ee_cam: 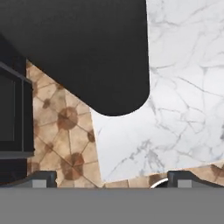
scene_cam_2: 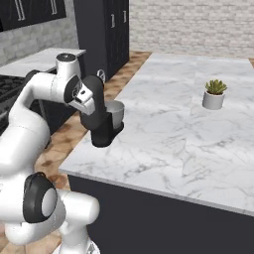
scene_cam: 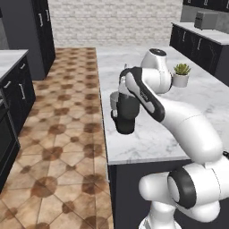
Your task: Close the stand mixer head.
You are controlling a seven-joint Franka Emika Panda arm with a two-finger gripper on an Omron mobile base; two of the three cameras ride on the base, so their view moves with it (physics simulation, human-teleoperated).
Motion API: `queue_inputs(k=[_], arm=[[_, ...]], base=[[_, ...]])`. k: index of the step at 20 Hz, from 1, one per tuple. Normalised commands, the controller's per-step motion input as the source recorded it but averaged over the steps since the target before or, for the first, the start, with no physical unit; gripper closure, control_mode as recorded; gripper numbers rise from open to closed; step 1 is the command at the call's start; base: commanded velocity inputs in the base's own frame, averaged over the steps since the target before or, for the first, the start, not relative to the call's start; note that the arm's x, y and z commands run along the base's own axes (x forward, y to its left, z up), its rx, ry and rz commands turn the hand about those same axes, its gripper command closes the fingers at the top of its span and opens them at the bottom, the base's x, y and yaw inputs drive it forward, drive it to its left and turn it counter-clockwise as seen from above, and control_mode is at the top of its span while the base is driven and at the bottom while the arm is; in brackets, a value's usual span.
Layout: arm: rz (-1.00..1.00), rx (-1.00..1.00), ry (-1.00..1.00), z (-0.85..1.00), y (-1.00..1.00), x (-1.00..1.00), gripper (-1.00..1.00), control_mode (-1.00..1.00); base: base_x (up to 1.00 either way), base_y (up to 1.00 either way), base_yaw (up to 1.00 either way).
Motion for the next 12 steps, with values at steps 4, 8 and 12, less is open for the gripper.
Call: queue_inputs(k=[4,8,12], arm=[[0.01,0.01,0.00,0.00,-0.01,1.00,-1.00,-1.00],[0.00,-0.04,-0.02,-0.02,0.01,1.00,-1.00,-1.00],[-0.02,-0.14,-0.11,-0.12,0.02,1.00,-1.00,-1.00]], base=[[0.00,0.00,0.00],[0.00,0.00,0.00],[0.00,0.00,0.00]])
